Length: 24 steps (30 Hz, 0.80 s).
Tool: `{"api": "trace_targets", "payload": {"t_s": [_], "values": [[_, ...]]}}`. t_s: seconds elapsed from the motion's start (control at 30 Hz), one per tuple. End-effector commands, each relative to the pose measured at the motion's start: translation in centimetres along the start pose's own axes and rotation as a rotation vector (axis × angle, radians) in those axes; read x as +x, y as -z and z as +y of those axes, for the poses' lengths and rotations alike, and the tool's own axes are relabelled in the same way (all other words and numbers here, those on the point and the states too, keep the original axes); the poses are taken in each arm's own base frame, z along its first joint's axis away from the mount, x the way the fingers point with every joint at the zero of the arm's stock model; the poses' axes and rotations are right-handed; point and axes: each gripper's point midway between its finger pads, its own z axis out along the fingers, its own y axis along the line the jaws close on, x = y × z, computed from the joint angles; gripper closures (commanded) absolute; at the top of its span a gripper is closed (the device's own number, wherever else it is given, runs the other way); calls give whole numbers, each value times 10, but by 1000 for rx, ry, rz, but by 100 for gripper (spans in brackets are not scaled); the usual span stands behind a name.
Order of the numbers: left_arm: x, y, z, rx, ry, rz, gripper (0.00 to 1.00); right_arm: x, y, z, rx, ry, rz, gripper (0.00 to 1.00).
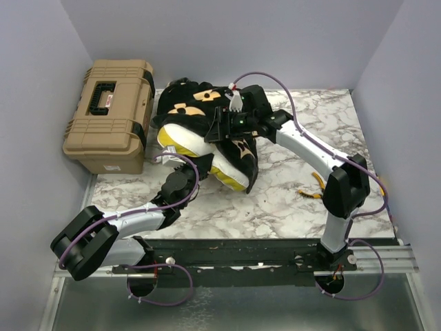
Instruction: Put the pillow into the pillowcase
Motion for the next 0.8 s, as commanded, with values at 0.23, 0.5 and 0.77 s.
{"api": "trace_targets", "payload": {"t_s": [0.23,0.5,0.77], "values": [[-19,2,-17,51,-17,-51,100,-29,36,69,-252,169,-111,100],[-43,-8,-47,92,-53,-127,100,-15,132,173,-629,245,-93,100],[-65,-38,-93,155,-68,-219,100,10,167,250,-807,278,-20,100]]}}
